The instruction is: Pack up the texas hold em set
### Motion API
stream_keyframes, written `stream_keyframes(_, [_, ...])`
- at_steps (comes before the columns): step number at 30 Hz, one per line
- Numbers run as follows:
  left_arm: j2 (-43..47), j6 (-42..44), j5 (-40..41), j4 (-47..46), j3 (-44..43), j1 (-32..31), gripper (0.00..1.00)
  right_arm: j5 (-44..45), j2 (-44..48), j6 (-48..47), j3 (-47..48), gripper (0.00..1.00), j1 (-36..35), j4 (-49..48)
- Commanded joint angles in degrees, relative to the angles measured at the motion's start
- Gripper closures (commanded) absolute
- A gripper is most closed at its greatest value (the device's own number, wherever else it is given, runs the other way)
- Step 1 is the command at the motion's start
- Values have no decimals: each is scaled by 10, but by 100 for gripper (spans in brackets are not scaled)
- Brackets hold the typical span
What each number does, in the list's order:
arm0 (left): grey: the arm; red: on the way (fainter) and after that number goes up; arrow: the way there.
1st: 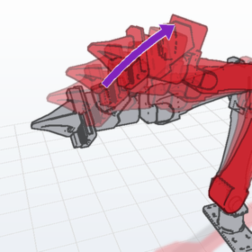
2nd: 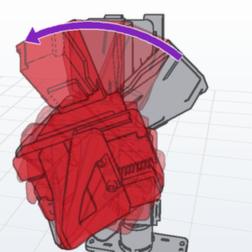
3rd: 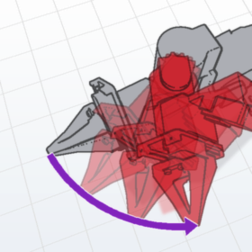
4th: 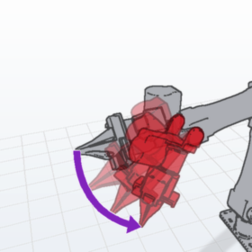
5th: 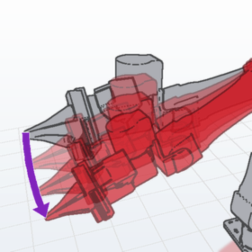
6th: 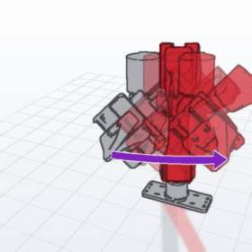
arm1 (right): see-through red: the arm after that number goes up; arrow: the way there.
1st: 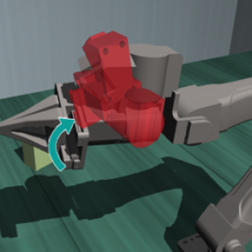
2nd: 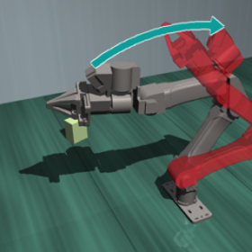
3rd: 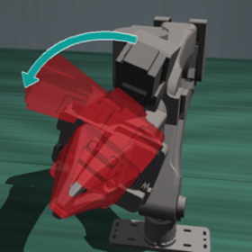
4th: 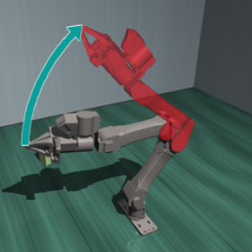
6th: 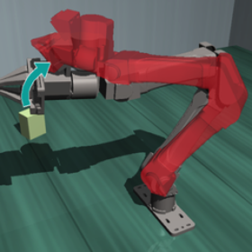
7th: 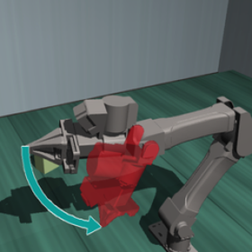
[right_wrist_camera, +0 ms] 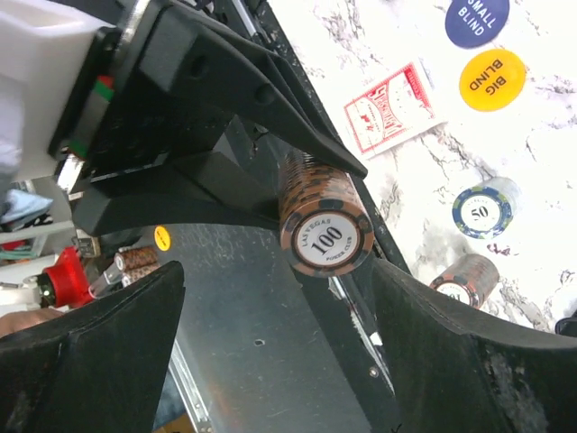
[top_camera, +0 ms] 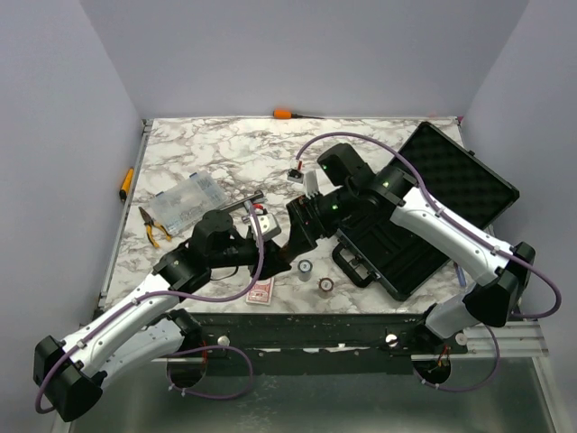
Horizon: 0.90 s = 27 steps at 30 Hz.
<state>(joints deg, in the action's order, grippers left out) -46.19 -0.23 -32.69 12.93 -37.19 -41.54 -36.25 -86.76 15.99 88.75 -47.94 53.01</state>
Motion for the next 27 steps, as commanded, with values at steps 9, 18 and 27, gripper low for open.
stream_keyframes(9, [12, -46, 37, -43, 16, -1, 100, 158, 37, -16, 21, 4, -4, 10])
stream_keyframes(18, [-31, -83, 77, -39, -12, -1, 100, 318, 63, -25, 22, 4, -3, 0])
stream_keyframes(27, [-71, -115, 140, -29, -55, -1, 100, 357, 75, -30, 5, 3, -4, -13])
